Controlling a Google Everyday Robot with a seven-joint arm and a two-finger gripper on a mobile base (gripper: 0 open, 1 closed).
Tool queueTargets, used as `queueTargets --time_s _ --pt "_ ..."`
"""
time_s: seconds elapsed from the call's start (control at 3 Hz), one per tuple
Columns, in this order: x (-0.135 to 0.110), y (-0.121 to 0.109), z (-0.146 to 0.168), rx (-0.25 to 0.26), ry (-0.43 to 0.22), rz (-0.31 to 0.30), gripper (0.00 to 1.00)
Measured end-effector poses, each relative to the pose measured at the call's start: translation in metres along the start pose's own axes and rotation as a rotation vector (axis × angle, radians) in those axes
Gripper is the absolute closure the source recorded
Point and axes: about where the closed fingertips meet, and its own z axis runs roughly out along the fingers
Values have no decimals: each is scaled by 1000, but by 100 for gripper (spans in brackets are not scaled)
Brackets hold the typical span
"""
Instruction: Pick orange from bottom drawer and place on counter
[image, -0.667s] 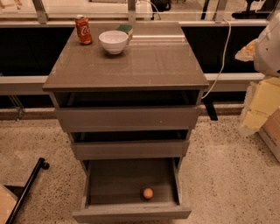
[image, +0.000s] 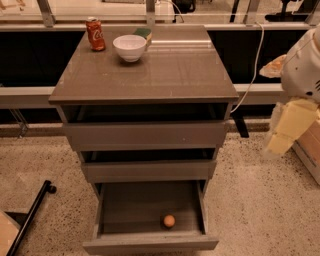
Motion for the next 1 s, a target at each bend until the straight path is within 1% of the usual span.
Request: queueTargets --time_s 0.33,0.67,1.0 --pt "-3 8 38 -1 -109 8 0" --pt "6 5 87 8 -225 42 0" --pt "20 -11 136 11 -357 69 0"
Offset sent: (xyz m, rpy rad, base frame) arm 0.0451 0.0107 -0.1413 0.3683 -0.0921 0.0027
